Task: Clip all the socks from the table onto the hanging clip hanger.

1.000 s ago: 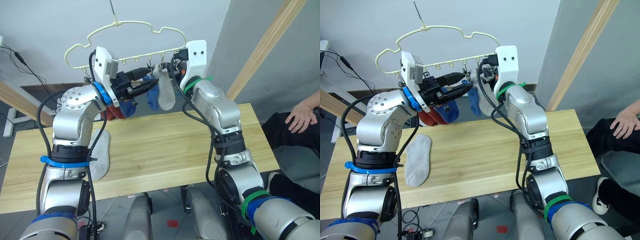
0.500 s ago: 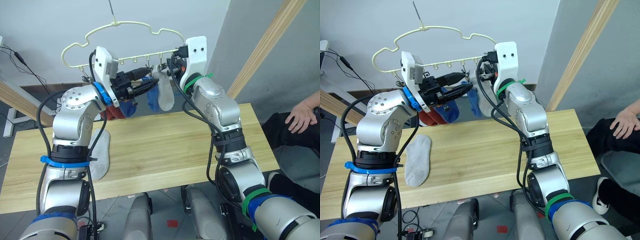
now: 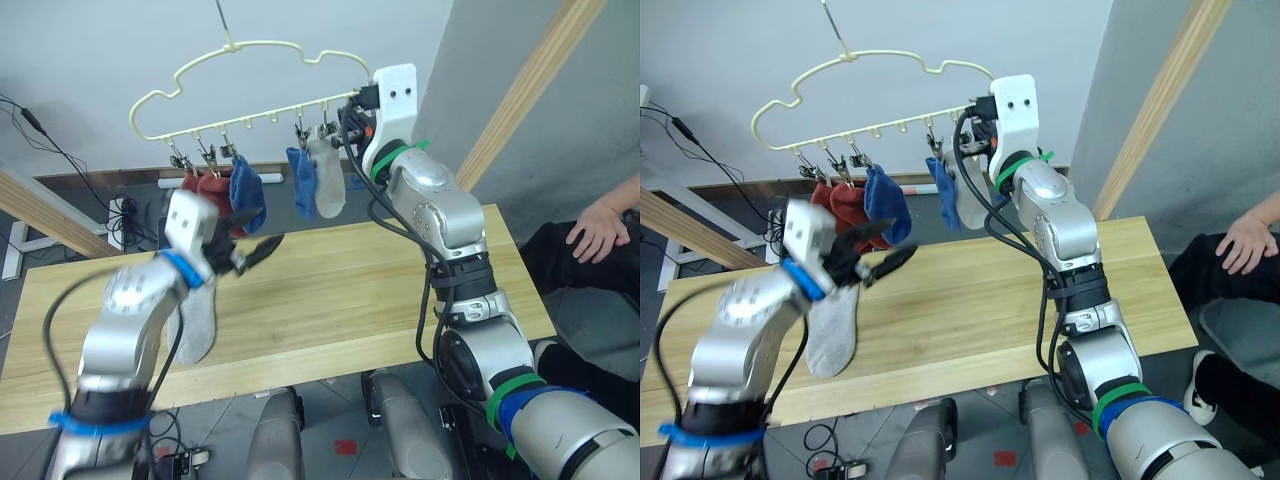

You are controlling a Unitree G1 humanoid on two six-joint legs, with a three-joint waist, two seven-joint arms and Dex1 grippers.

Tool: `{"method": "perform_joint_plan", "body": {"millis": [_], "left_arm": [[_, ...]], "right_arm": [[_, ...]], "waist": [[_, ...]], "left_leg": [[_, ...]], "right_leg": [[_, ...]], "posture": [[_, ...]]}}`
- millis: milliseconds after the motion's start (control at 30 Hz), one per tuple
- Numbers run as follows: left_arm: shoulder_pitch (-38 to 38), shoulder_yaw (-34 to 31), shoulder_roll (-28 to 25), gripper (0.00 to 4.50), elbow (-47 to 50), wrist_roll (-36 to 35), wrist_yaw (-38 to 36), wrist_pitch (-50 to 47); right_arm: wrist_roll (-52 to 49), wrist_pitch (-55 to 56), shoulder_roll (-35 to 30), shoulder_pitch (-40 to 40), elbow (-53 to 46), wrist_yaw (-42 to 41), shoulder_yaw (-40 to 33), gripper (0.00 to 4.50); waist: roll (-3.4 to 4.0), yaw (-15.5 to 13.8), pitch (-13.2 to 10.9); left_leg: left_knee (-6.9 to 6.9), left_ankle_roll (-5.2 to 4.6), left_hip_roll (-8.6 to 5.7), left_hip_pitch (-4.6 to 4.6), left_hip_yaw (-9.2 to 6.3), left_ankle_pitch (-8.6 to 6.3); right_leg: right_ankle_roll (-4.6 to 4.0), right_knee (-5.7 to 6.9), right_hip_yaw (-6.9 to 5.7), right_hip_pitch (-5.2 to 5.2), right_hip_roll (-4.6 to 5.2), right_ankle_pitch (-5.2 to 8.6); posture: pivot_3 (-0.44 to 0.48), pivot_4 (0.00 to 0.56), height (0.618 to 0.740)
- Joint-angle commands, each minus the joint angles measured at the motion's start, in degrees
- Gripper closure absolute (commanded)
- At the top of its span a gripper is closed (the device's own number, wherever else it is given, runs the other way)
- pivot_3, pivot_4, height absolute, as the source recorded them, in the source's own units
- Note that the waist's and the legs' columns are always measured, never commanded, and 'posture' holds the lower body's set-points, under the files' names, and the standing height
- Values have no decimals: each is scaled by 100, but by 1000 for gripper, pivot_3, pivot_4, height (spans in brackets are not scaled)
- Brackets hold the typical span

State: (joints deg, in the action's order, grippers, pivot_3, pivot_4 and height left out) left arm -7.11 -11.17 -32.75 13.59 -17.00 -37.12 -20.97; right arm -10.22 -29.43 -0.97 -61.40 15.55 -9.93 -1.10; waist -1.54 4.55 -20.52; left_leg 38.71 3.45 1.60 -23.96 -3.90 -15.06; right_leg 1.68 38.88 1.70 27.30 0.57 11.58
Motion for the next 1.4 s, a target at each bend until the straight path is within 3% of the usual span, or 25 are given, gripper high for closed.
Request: {"method": "perform_joint_plan", "body": {"millis": [33, 267, 433, 733, 933, 1033, 1167, 1400], "left_arm": [[153, -672, 32, 34, -503, 145, 657, 74], [-436, -915, -38, 34, -2662, 203, 937, 157], [-747, -622, -86, 34, -3570, 302, 617, 277], [-735, -365, -159, 2673, -4226, 570, 681, 290], [-596, 81, -103, 4371, -3470, 594, 81, 913], [-741, 501, 97, 4448, -2615, 465, -378, 1195], [-1494, 1214, 634, 4448, -1594, 135, -881, 919], [-2391, 1448, 1304, 4448, -1862, 177, -726, 1126]], "right_arm": [[-54, 92, 1, -186, -38, -98, -16, 4500], [-34, 67, -34, -289, 52, -224, 55, 4500], [-15, 19, -59, -301, 1, -267, 90, 4500], [-11, -29, -65, -299, -70, -284, 126, 4500], [-11, -21, -65, -316, -62, -275, 125, 4500], [-16, -12, -74, -329, -46, -272, 117, 4500], [-27, -35, -78, -331, -74, -261, 106, 4500], [-29, -103, -82, -330, -149, -247, 94, 4500]], "waist": [[0, -79, 0], [-1, -112, 0], [-1, -112, 0], [-1, -77, 0], [-1, -32, 0], [-1, -49, 0], [-2, -138, 0], [-5, 66, 2]], "left_leg": [[2, 0, 0, 0, -2, 0], [6, -4, 3, 12, 33, 2], [4, -4, 5, 9, 45, 1], [-1, -5, 6, 15, 54, -1], [0, -5, 6, 20, 63, 0], [0, -4, 6, 14, 61, 0], [3, -4, 1, 1, 60, 0], [0, -17, 3, 10, 81, -8]], "right_leg": [[1, -1, -3, -1, -3, 1], [11, -3, 34, 0, -21, -7], [9, -5, 42, 4, -19, -8], [9, -2, 53, 8, -17, -8], [10, -2, 61, 7, -17, -8], [9, -5, 60, 8, -17, -8], [13, -13, 59, 8, -14, -11], [27, -23, 77, 7, -14, -21]], "posture": [[-41, 332, 740], [-50, 341, 740], [-55, 344, 740], [-75, 345, 740], [-77, 345, 740], [-78, 343, 740], [-83, 341, 740], [-98, 337, 740]]}}
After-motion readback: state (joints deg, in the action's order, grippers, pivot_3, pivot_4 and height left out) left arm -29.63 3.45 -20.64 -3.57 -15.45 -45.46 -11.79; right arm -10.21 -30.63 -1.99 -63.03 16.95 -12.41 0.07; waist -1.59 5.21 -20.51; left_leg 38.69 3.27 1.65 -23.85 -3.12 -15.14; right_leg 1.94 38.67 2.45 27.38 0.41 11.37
